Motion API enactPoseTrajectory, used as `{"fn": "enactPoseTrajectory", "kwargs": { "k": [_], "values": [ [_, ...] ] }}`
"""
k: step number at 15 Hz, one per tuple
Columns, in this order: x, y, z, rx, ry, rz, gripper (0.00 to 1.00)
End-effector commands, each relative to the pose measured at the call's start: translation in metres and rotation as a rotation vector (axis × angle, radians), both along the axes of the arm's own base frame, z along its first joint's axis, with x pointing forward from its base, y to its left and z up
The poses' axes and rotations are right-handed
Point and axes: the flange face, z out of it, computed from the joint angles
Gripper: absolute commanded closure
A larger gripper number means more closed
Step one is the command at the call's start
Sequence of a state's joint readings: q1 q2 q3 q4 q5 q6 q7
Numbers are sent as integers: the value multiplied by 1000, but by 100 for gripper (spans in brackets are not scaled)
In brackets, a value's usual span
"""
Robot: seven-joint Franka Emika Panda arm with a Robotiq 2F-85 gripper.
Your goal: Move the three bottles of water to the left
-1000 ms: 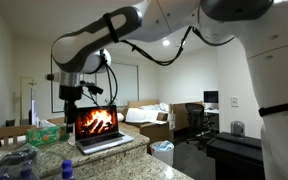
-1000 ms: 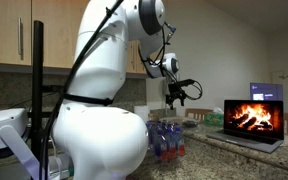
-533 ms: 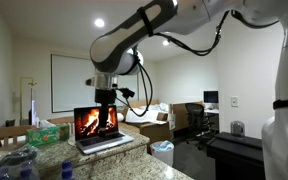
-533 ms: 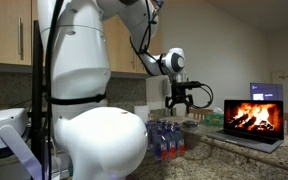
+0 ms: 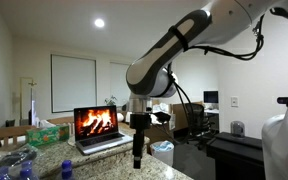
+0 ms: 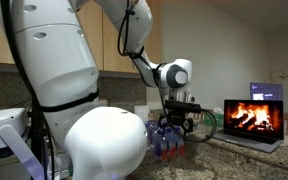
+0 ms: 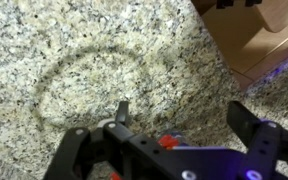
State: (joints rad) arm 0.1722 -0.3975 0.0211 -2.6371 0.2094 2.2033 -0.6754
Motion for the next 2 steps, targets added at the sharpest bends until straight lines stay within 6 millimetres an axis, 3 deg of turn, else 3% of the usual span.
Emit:
{"fn": "enactPoseTrajectory", "kwargs": {
  "k": [1, 2],
  "values": [
    [-2, 0, 2, 0, -3, -4, 0],
    [-2, 0, 4, 1, -8, -8, 0]
  ]
}}
